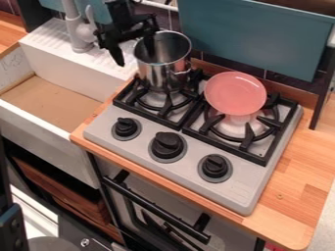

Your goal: Move the silver pot on the left burner of the stove

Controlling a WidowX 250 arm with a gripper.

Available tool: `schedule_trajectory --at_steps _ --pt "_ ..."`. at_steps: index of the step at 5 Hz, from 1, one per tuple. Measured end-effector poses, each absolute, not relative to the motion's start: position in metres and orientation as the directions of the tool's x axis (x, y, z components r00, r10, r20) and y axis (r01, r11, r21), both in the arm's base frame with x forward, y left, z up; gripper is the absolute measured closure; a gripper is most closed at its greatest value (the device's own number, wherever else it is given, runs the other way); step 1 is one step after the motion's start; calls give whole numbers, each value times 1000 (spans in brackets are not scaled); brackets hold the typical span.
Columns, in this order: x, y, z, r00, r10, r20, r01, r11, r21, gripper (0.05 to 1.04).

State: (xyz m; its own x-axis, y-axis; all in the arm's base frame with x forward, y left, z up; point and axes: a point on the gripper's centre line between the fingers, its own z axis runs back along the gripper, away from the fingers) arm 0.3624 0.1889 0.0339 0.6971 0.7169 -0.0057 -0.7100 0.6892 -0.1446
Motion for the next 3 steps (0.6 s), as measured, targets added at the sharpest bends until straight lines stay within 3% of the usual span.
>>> schedule_trajectory --at_steps 1,3 --pt "372 192 50 648 762 12 -753 643 -141 87" --pt "382 186 75 600 800 16 -798 600 -63 87"
